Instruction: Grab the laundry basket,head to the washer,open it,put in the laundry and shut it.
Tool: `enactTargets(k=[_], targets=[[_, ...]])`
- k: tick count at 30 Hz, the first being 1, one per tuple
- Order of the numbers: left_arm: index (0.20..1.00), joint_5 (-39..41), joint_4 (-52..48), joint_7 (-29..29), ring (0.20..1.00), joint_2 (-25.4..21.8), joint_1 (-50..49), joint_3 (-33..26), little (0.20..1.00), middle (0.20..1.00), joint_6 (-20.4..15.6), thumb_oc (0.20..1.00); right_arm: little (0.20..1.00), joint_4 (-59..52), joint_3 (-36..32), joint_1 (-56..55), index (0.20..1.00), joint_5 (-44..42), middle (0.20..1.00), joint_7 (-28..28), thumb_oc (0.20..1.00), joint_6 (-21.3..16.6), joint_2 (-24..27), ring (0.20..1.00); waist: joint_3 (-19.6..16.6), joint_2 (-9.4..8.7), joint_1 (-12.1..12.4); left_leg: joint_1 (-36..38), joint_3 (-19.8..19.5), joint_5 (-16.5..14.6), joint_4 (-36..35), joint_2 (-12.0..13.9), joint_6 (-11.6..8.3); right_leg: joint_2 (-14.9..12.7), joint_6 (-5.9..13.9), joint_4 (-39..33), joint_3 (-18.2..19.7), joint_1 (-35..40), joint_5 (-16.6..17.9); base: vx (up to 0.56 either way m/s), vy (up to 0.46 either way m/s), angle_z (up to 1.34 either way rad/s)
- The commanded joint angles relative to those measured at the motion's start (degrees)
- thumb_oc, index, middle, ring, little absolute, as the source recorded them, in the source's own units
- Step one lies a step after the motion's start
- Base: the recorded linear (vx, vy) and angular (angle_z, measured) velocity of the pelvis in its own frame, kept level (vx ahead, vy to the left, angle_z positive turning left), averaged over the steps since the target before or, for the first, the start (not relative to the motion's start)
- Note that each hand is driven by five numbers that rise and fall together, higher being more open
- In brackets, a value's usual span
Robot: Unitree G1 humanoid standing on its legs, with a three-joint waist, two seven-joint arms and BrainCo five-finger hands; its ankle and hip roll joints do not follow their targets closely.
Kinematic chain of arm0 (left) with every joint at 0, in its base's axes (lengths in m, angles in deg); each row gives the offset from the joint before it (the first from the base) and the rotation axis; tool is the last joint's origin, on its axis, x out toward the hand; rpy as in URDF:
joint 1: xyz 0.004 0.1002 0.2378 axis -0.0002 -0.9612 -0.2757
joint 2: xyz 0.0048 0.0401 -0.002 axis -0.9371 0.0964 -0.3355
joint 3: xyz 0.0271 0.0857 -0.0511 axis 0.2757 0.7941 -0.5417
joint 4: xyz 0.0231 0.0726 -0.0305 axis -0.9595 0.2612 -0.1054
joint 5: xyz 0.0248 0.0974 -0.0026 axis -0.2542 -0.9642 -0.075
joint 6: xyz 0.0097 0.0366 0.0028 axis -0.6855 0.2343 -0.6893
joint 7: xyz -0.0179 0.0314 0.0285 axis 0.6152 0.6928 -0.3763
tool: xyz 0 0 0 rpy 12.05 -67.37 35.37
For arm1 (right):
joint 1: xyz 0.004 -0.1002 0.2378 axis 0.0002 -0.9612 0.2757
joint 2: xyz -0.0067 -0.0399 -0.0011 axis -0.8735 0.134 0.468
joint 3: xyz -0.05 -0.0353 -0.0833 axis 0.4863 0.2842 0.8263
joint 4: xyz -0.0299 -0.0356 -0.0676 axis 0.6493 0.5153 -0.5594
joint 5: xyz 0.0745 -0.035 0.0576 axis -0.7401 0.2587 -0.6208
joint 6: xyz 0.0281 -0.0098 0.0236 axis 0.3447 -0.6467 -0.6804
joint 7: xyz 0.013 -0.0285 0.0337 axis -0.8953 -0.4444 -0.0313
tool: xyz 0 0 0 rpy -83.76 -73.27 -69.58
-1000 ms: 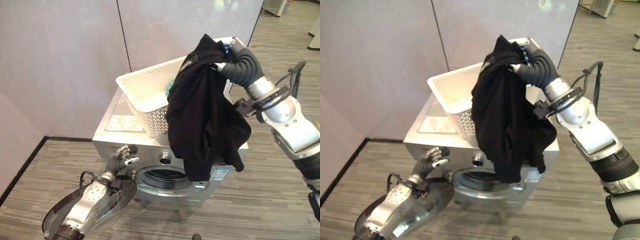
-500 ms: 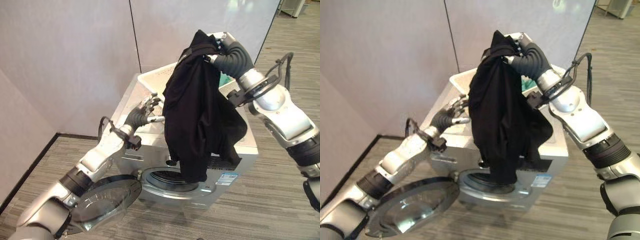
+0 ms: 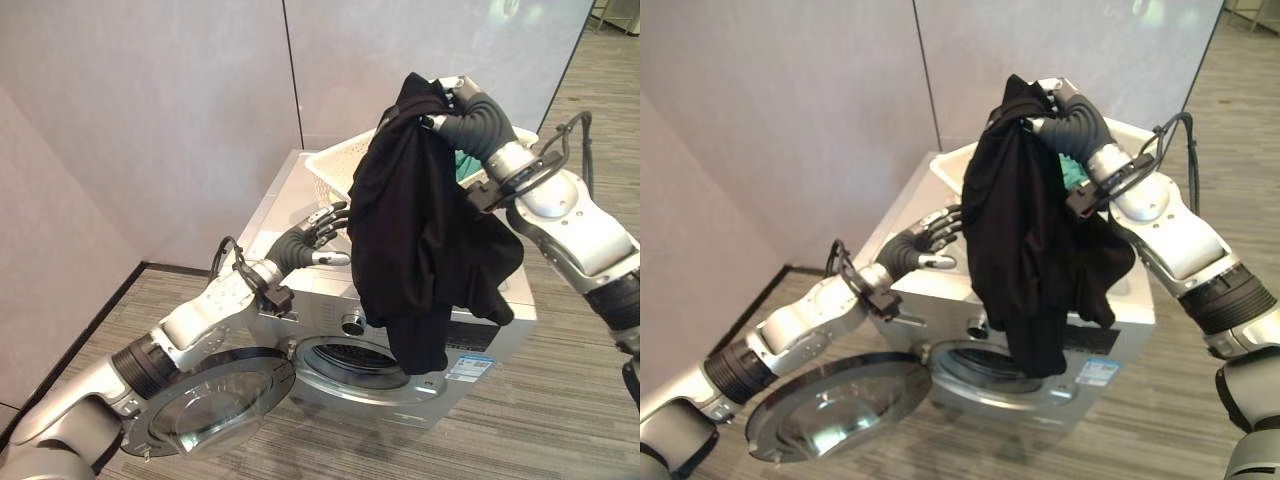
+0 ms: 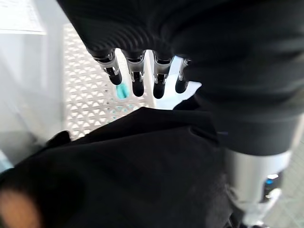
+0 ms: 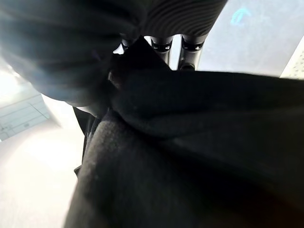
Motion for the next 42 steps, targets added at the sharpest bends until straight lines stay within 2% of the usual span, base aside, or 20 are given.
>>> enactTargets(k=[1, 5, 10, 15, 16, 18, 19, 21, 23, 24, 25, 26, 29, 31, 35, 36, 37, 38, 41, 42], targets=[[1.0, 4.53, -4.06, 1.88, 1.0, -9.12, 4.18, 1.67, 1.0, 1.0, -3.21, 1.0, 0.2, 1.19, 2.44, 9.35, 0.2, -2.51, 0.2, 1.16, 0.2, -4.14, 1.6, 0.2, -1.99, -4.97, 1.58, -0.93, 0.03, -0.93, 0.77, 2.4, -2.01, -0.84, -0.27, 4.06, 2.14, 0.71, -6.19, 0.0, 0.0, 0.0], [1.0, 5.73, -8.56, 3.05, 1.0, -14.63, 3.4, 2.68, 1.0, 1.0, -3.37, 1.0, 0.2, 4.25, 4.47, 12.23, 0.2, -3.09, 0.2, 1.19, 0.2, -4.78, 1.54, 0.2, -2.08, -5.5, 2.5, -0.85, 0.1, -0.97, 0.75, 2.47, -2.09, -0.93, 0.06, 3.54, 1.93, 0.85, -5.81, 0.0, 0.0, 0.0], [1.0, 5.46, -11.19, 3.2, 1.0, -17.05, 0.46, 0.88, 1.0, 1.0, -3.49, 1.0, 0.2, 6.3, 6.41, 15.13, 0.2, -3.42, 0.2, 1.25, 0.2, -5.07, 0.37, 0.2, -2.25, -6.0, 3.57, -0.78, 0.22, -1.08, 0.73, 2.51, -2.0, -1.02, 0.15, 3.36, 1.96, 0.95, -5.62, 0.0, 0.0, 0.0], [1.0, 5.25, -10.18, 2.49, 1.0, -14.13, -0.62, 0.45, 1.0, 1.0, -3.42, 1.0, 0.2, 5.65, 7.34, 16.62, 0.2, -4.56, 0.2, 1.66, 0.2, -4.81, -2.13, 0.2, -1.87, -6.8, 3.86, -1.68, -0.26, -0.29, 0.93, 2.7, -2.18, -0.52, -0.54, 3.78, 1.85, 0.44, -5.73, -0.07, -0.013, 0.06], [1.0, 4.75, -8.95, 1.54, 1.0, -12.16, -1.52, -0.73, 1.0, 1.0, -3.39, 1.0, 0.2, 5.28, 6.88, 16.88, 0.2, -4.63, 0.2, 1.73, 0.2, -4.88, -3.15, 0.2, -1.44, -6.99, 3.97, -2.15, -0.55, 1.59, -0.15, 3.13, -2.55, 0.26, -0.66, 3.36, 1.72, -0.39, -5.63, -0.1, -0.018, 0.09], [1.0, 4.74, -8.93, 1.54, 1.0, -12.12, -1.55, -0.77, 1.0, 1.0, -3.4, 1.0, 0.2, 5.28, 6.92, 16.91, 0.2, -4.62, 0.2, 1.74, 0.2, -4.87, -3.15, 0.2, -1.48, -6.96, 3.93, -2.18, -0.58, 1.65, -0.21, 3.14, -2.56, 0.27, -0.66, 3.33, 1.69, -0.42, -5.6, -0.2, 0.001, 0.04], [1.0, 2.6, -5.42, 0.36, 1.0, -8.73, 0.51, -1.92, 1.0, 1.0, -3.97, 1.0, 0.2, 4.41, 6.84, 19.22, 0.2, -4.57, 0.2, 2.85, 0.2, -4.51, -2.18, 0.2, 0.17, -9.11, 3.32, -6.24, 0.09, 3.39, 0.74, 2.28, -3.33, -0.65, -0.49, 2.72, 0.28, -2.92, -4.16, -0.39, 0.044, 0.06], [1.0, 1.01, -3.41, 0.11, 1.0, -5.7, 0.59, -4.3, 1.0, 1.0, -4.21, 1.0, 0.2, 3.83, 6.15, 19.16, 0.2, -4.25, 0.2, 2.99, 0.2, -4.3, -1.65, 0.2, 0.05, -10.32, 2.77, -6.72, 0.81, -0.44, 7.33, 1.68, -2.77, -1.6, -0.36, 3.31, 0.68, -5.65, -3.01, -0.31, 0.059, 0.1], [1.0, 1.01, -3.41, 0.11, 1.0, -5.69, 0.59, -4.3, 1.0, 1.0, -4.21, 1.0, 0.2, 3.83, 6.16, 19.17, 0.2, -4.25, 0.2, 2.99, 0.2, -4.29, -1.65, 0.2, 0.03, -10.31, 2.79, -6.77, 0.83, -0.49, 7.42, 1.68, -2.77, -1.59, -0.37, 3.33, 0.7, -5.68, -3.01, -0.1, 0.057, 0.0], [1.0, -0.28, -2.33, 0.32, 1.0, -3.28, -0.9, -7.54, 1.0, 1.0, -4.39, 1.0, 0.2, 2.95, 4.61, 17.52, 0.2, -2.81, 0.2, 2.79, 0.2, -3.85, -2.05, 0.2, 0.22, -10.16, 2.18, -4.22, -1.03, -3.56, 12.61, 1.63, -2.49, -1.8, -0.16, 4.4, 2.27, -7.61, -2.27, -0.13, 0.089, -0.16], [1.0, -0.28, -2.34, 0.32, 1.0, -3.28, -0.91, -7.55, 1.0, 1.0, -4.39, 1.0, 0.2, 2.95, 4.61, 17.52, 0.2, -2.81, 0.2, 2.79, 0.2, -3.85, -2.05, 0.2, 0.22, -10.15, 2.19, -4.23, -1.02, -3.59, 12.64, 1.64, -2.49, -1.79, -0.17, 4.4, 2.28, -7.61, -2.27, -0.26, 0.249, -0.41], [1.0, -1.09, -1.52, 0.52, 1.0, -1.55, -1.13, -8.97, 1.0, 1.0, -4.93, 1.0, 0.2, 2.75, 4.11, 16.89, 0.2, -2.05, 0.2, 2.11, 0.2, -3.03, -1.76, 0.2, 0.17, -8.63, 0.95, 1.44, -2.03, -6.13, 10.59, 3.02, -2.29, -1.39, 0.65, 5.71, 4.57, -10.68, -1.07, -0.13, 0.16, -0.45], [1.0, -1.09, -1.52, 0.52, 1.0, -1.54, -1.13, -8.97, 1.0, 1.0, -4.93, 1.0, 0.2, 2.75, 4.12, 16.9, 0.2, -2.05, 0.2, 2.11, 0.2, -3.03, -1.76, 0.2, 0.2, -8.62, 0.97, 1.48, -2.01, -6.13, 10.57, 3.03, -2.29, -1.38, 0.65, 5.71, 4.58, -10.66, -1.07, -0.07, 0.087, -0.29], [1.0, -1.22, -1.2, 0.58, 1.0, -1.02, -1.8, -10.01, 1.0, 1.0, -5.06, 1.0, 0.2, 0.69, 2.0, 14.62, 0.2, -1.32, 0.2, 2.17, 0.2, -2.23, 0.41, 0.2, -0.21, -7.2, -0.55, 3.26, -0.63, -9.26, 6.6, 2.71, -1.23, -2.28, 1.83, 5.64, 5.42, -13.07, 1.02, -0.13, 0.174, -0.24], [1.0, -1.23, -1.22, 0.58, 1.0, -1.03, -1.83, -9.97, 1.0, 1.0, -5.05, 1.0, 0.2, 0.56, 1.86, 14.42, 0.2, -1.28, 0.2, 2.19, 0.2, -2.17, 0.43, 0.2, -0.33, -7.23, -0.4, 3.27, -0.5, -9.25, 6.52, 2.72, -1.22, -2.24, 1.84, 5.64, 5.54, -13.18, 1.05, -0.08, 0.097, -0.04], [1.0, -3.09, 0.24, 0.31, 1.0, -1.85, -1.03, -11.05, 1.0, 1.0, -4.98, 1.0, 0.2, -1.98, -2.72, 9.68, 0.2, 0.45, 0.2, 2.98, 0.2, -2.48, 0.27, 0.2, 0.32, -6.65, -0.59, 3.26, 1.5, -10.55, 4.07, -1.68, 1.27, -4.34, 4.39, 3.46, 6.07, -15.14, 7.06, -0.46, 0.38, -0.16], [1.0, -4.33, 0.66, 0.14, 1.0, -1.63, -0.83, -11.7, 1.0, 1.0, -4.84, 1.0, 0.2, -2.28, -3.22, 9.37, 0.2, 1.31, 0.2, 3.16, 0.2, -2.15, -0.46, 0.2, 1.41, -6.24, -0.42, 2.29, 2.55, -9.49, 3.69, -2.53, 2.0, -5.19, 5.51, 3.98, 5.54, -16.38, 8.08, -0.9, 0.405, -0.41], [1.0, -0.44, 4.28, 0.75, 1.0, 0.35, 2.81, -8.81, 1.0, 1.0, -4.13, 1.0, 0.2, -3.17, -2.74, 10.07, 0.2, 0.55, 0.2, 3.35, 0.2, -2.53, 0.28, 0.2, 2.09, -5.95, 0.04, -3.22, 2.49, -6.58, 4.93, -3.84, 3.31, -2.43, 2.85, 14.23, 10.59, -10.32, -2.48, -0.66, 0.05, -0.54], [1.0, 2.13, 4.5, 0.56, 1.0, -0.82, 3.95, -7.71, 1.0, 1.0, -4.52, 1.0, 0.2, -3.54, -1.11, 11.45, 0.2, -0.09, 0.2, 3.13, 0.2, -2.66, 0.88, 0.2, 1.15, -6.65, 1.06, -3.7, 2.28, -5.91, 4.34, -3.62, 2.94, -2.83, 2.75, 12.26, 10.37, -8.78, -2.49, -0.17, -0.099, -0.41], [1.0, 3.86, 3.81, 0.73, 1.0, -2.35, 4.13, -6.5, 1.0, 1.0, -4.75, 1.0, 0.2, -3.53, -0.33, 11.5, 0.2, -1.77, 0.2, 3.03, 0.2, -3.35, 0.84, 0.2, -0.37, -7.41, 1.44, -3.89, 2.91, -5.5, 3.74, -3.03, 2.23, -2.87, 2.63, 7.57, 10.02, -6.53, -3.24, 0.01, -0.1, -0.25]])
